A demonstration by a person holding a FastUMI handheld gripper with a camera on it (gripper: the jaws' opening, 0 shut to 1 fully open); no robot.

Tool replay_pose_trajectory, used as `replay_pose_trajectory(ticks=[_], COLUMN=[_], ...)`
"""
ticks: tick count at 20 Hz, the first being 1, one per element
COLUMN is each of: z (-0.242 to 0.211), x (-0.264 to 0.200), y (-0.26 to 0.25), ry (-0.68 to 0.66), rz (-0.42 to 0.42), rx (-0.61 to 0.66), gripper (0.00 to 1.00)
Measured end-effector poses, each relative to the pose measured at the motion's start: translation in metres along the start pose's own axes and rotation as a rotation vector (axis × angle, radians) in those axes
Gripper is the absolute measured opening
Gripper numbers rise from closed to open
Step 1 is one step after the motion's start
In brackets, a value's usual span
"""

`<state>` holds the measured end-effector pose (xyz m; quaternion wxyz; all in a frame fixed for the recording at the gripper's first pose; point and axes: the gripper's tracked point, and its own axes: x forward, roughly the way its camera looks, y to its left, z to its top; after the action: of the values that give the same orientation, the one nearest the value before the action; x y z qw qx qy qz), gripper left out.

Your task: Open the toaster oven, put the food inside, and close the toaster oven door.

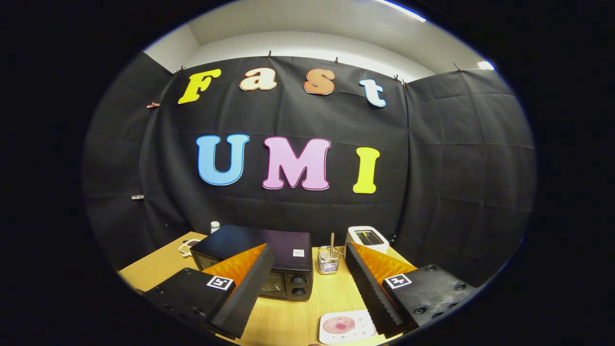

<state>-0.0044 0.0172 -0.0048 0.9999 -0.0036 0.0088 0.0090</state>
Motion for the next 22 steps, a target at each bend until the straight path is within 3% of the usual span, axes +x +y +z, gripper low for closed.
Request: replay_pose_trajectory(ticks=[22], z=[-0.017], x=[0.024], y=[0.036], ry=[0.038], rz=[0.036], rx=[-0.040], gripper=[0.98])
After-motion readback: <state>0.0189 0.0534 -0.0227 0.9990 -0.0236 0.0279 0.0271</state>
